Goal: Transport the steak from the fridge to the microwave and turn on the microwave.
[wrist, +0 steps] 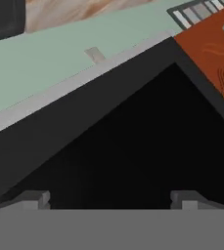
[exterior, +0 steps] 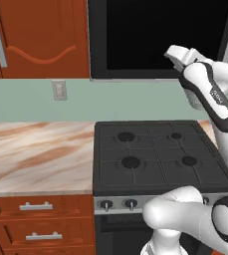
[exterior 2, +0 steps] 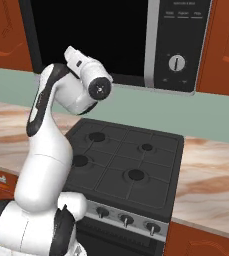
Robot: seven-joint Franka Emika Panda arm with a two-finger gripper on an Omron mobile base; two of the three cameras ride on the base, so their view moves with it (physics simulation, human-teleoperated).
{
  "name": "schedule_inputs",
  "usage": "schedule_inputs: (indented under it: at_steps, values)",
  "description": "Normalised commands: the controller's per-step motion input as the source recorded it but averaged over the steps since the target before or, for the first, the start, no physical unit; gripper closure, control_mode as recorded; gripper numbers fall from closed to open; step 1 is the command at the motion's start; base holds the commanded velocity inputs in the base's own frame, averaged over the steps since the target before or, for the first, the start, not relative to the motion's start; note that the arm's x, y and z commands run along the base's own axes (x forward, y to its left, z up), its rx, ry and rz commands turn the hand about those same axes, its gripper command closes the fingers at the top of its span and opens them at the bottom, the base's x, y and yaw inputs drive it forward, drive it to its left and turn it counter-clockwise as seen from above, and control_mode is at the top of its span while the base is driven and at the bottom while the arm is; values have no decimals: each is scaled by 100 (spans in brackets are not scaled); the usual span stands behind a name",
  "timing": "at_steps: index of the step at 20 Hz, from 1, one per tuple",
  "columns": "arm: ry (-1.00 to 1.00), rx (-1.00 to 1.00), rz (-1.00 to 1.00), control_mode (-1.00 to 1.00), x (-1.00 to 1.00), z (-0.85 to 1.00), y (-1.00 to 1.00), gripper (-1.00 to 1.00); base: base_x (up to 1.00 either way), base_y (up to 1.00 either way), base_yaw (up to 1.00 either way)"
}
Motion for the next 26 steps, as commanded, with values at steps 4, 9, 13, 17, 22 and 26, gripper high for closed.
schedule_inputs:
  at_steps: [4,9,13,17,22,26]
  values:
    - [0,20,0,-100,-100,48,-20,-100,0,0,0]
    - [8,27,-2,-100,-100,56,-34,-100,0,0,0]
    - [21,29,-7,-100,-96,33,-37,-100,0,0,0]
    - [22,16,-8,-100,-61,-3,-31,-100,0,0,0]
    - [30,7,-7,-100,-21,-29,-34,-100,0,0,0]
    - [32,9,-2,-100,0,-27,-62,-100,0,0,0]
